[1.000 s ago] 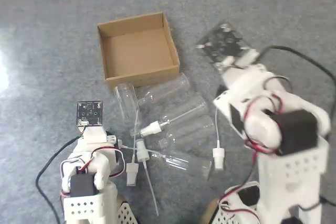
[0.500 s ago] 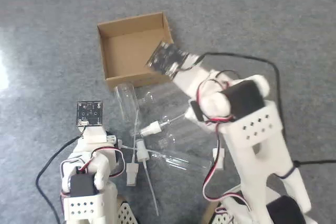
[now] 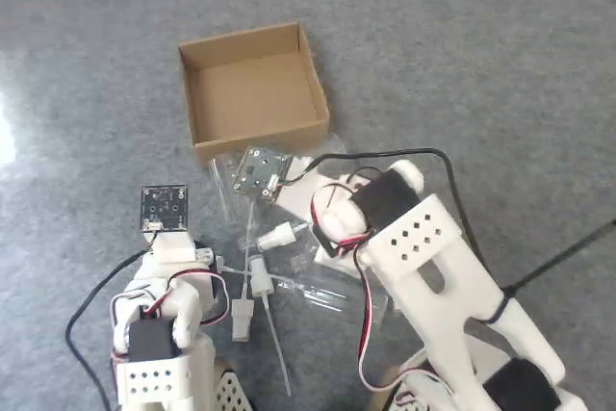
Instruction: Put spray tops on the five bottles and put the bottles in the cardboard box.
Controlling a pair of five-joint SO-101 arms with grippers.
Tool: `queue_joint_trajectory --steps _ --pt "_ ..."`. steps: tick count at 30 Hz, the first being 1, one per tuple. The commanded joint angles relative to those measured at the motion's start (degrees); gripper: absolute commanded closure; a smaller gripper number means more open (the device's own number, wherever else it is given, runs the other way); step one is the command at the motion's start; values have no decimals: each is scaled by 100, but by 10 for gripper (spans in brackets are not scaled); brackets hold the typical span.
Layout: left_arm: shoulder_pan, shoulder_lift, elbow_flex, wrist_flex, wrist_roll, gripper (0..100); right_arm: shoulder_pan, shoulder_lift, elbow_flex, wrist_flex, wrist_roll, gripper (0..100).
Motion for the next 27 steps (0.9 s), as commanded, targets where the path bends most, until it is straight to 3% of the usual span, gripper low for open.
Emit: queue_joint_trajectory --steps 1,9,19,27 --pt "9 -88 -48 35 -44 987 -224 -48 62 -127 62 684" --pt "9 -88 -48 35 -44 987 -681 -48 905 -655 70 684" --pt "9 -88 -48 35 -44 987 -646 -31 1582 -1569 79 684" --pt "9 -88 -48 35 -44 987 -303 13 2084 -2167 510 684"
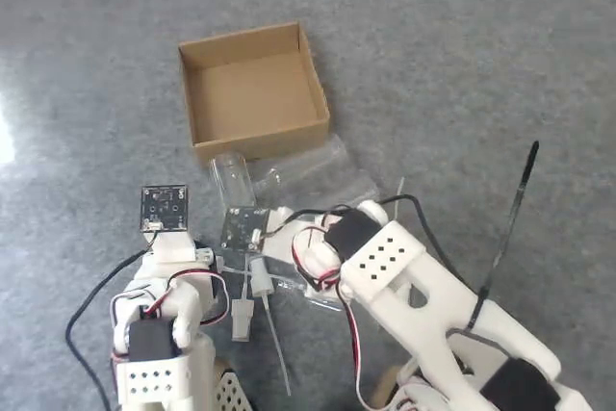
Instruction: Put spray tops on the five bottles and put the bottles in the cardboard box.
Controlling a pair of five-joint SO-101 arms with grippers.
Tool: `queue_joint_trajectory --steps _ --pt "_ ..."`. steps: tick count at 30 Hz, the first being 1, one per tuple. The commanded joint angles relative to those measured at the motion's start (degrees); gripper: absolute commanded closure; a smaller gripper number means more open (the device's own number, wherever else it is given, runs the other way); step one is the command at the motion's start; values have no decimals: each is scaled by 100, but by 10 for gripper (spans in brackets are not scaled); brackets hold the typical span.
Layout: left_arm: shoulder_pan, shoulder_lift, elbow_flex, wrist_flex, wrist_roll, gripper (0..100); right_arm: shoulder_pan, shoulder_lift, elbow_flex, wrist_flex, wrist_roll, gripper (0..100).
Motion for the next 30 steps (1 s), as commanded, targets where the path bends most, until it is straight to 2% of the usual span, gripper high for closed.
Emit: queue_joint_trajectory --steps 1,18,25,30 --pt "9 -88 -48 35 -44 987 347 4 -9 -268 114 684" --pt "9 -88 -48 35 -44 987 418 13 1002 -1446 273 686" --pt "9 -88 -48 35 -44 987 444 13 1257 -1745 273 798" --pt "9 -88 -48 35 -44 987 497 13 1275 -1754 273 803"
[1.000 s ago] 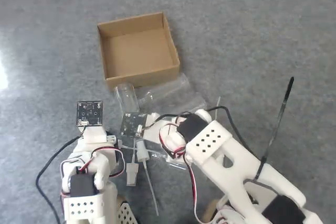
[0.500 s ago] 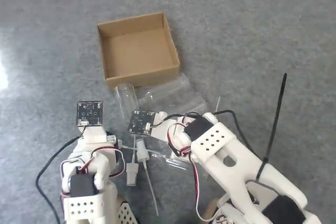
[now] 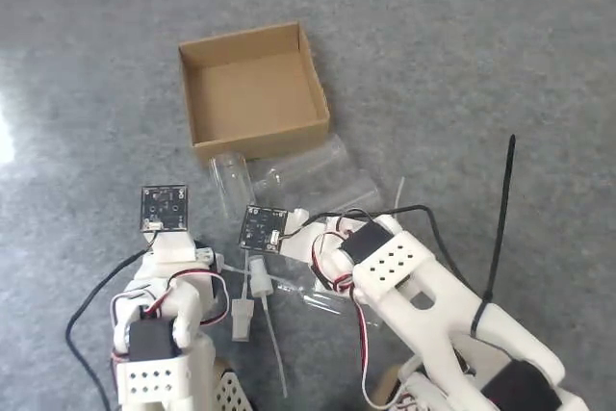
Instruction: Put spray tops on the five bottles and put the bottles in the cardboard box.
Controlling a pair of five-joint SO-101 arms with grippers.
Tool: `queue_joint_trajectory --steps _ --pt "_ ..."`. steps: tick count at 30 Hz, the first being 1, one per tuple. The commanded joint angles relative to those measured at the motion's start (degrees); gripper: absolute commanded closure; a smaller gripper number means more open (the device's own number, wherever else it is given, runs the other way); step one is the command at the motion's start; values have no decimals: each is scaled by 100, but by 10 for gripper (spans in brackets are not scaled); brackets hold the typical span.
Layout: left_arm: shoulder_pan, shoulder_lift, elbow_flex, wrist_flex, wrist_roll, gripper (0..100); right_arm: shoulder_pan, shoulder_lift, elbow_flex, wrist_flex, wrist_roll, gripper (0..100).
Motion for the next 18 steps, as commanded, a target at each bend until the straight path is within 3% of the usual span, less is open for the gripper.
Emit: queue_joint_trajectory --steps 1,10,18 --pt "9 -88 -48 35 -44 987 163 31 35 -57 53 803" --pt "9 -88 -48 35 -44 987 831 22 -35 -48 -26 803" --pt "9 -88 -48 35 -44 987 1024 22 -343 4 -976 803"
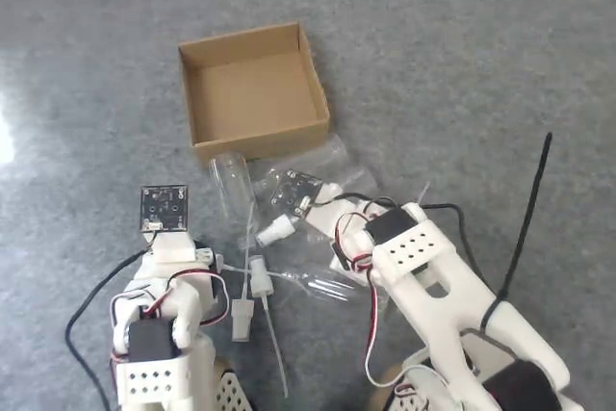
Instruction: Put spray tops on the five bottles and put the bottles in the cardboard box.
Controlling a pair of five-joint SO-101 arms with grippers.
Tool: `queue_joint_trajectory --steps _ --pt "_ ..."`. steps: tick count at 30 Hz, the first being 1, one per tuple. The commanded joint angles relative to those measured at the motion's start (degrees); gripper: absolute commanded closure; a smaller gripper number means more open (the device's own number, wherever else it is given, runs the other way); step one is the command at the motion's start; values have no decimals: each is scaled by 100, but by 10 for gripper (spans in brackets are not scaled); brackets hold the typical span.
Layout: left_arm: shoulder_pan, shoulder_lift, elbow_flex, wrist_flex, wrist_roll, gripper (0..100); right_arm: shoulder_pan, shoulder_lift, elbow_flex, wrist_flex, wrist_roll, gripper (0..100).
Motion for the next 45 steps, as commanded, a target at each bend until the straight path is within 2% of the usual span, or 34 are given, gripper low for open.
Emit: queue_joint_trajectory --steps 1,8,17,22,24,28,37,45 --pt "9 -88 -48 35 -44 987 92 13 -343 31 -325 803" --pt "9 -88 -48 35 -44 987 330 22 -879 532 -1099 803" --pt "9 -88 -48 35 -44 987 787 22 -958 347 -1635 803" --pt "9 -88 -48 35 -44 987 760 13 -1002 479 -1389 801" --pt "9 -88 -48 35 -44 987 760 -4 -1108 629 -1081 775" --pt "9 -88 -48 35 -44 987 699 4 -1451 1051 -1002 704" --pt "9 -88 -48 35 -44 987 -163 22 -1855 1587 -422 702" --pt "9 -88 -48 35 -44 987 -215 48 -1837 1560 185 702"
